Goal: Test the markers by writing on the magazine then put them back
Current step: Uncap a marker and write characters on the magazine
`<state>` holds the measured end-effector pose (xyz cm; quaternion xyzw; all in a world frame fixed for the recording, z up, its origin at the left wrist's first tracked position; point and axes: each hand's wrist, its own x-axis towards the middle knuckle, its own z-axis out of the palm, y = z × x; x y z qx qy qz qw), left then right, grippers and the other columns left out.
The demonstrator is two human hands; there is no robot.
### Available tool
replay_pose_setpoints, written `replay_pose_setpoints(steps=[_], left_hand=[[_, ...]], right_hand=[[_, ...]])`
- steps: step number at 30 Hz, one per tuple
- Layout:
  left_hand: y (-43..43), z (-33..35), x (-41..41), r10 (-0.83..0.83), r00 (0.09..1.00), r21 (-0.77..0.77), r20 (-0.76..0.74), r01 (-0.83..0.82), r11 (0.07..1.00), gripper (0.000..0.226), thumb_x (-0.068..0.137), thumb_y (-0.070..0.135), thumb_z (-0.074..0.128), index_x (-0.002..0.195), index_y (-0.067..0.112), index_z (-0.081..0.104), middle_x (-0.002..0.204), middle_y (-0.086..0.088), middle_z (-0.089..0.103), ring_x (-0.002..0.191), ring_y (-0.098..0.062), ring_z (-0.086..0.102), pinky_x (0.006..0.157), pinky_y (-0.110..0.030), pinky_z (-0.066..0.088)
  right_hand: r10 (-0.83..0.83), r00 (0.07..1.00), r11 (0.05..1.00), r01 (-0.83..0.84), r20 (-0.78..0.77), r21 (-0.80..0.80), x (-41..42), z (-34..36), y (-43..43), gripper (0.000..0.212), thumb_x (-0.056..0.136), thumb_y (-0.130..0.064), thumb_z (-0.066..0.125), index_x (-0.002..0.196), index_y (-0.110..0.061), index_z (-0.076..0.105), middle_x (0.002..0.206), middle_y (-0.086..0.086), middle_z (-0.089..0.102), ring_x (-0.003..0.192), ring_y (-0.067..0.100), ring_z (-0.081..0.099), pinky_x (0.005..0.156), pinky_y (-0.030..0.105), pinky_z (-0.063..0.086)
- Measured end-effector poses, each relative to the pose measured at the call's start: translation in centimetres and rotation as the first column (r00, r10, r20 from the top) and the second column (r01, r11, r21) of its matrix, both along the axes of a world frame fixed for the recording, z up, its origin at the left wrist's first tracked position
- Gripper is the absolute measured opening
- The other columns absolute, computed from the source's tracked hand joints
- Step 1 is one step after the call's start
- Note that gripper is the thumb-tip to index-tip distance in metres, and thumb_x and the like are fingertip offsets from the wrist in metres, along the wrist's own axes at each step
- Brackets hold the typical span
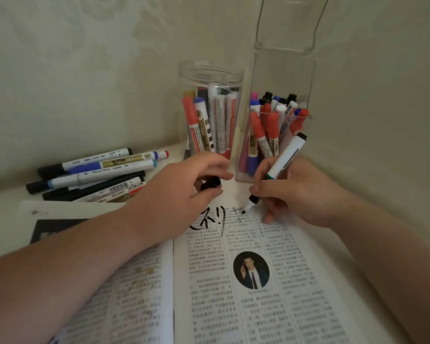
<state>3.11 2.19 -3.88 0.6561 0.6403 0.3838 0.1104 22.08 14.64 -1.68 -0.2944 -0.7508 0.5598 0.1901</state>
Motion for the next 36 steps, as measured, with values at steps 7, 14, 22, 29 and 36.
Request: replay_pose_setpoints(steps=[7,14,22,29,36], left_hand=[[0.53,-0.27,-0.33,0.021,1.000,0.012,0.003,-0.021,1.000,0.021,0.085,0.026,0.079,0.103,0.033,0.072,0.101,0.021,0.062,0.093,0.002,0.066,0.088,-0.019,0.055],[0.57,-0.20,-0.36,-0.001,0.991,0.028,-0.132,0.005,1.000,0.020,0.087,0.035,0.074,0.107,0.035,0.073,0.099,0.023,0.063,0.096,0.005,0.061,0.084,-0.009,0.045],[0.74,-0.51,-0.53,0.005,0.973,0.005,-0.232,-0.004,1.000,0.017,0.087,0.038,0.071,0.104,0.036,0.074,0.097,0.023,0.066,0.101,-0.001,0.058,0.084,-0.008,0.039],[0.66,-0.54,-0.50,0.015,0.978,-0.020,-0.208,-0.019,1.000,0.016,0.087,0.038,0.071,0.103,0.040,0.072,0.096,0.026,0.065,0.099,0.003,0.058,0.081,-0.005,0.040],[0.56,-0.50,-0.44,0.012,0.981,-0.017,-0.195,-0.015,1.000,0.017,0.089,0.036,0.070,0.105,0.037,0.073,0.094,0.024,0.065,0.096,0.007,0.057,0.080,-0.004,0.038]], right_hand=[[0.001,1.000,0.999,-0.001,0.005,0.049,-0.16,-0.46,0.16,0.022,0.089,0.004,0.069,0.074,-0.011,0.073,0.062,0.013,0.059,0.055,0.024,0.056,0.048,0.031,0.053],[0.019,0.999,0.988,-0.026,0.049,0.150,-0.24,-0.32,-0.28,0.009,0.089,-0.007,0.073,0.080,-0.008,0.074,0.058,0.000,0.060,0.054,0.015,0.057,0.052,0.032,0.051],[-0.043,0.987,0.969,0.003,0.157,0.249,-0.60,-0.08,-0.40,0.011,0.088,-0.009,0.071,0.080,-0.002,0.066,0.058,0.001,0.056,0.049,0.014,0.056,0.050,0.032,0.053],[-0.122,0.986,0.960,0.088,0.115,0.267,-0.35,-0.24,-0.10,0.015,0.086,-0.005,0.068,0.074,-0.001,0.059,0.058,0.009,0.054,0.050,0.019,0.052,0.048,0.030,0.047],[-0.085,0.993,0.969,0.062,0.085,0.240,-0.91,-0.47,-0.78,0.014,0.088,-0.008,0.071,0.075,-0.006,0.066,0.059,0.008,0.060,0.051,0.020,0.055,0.049,0.034,0.051]])
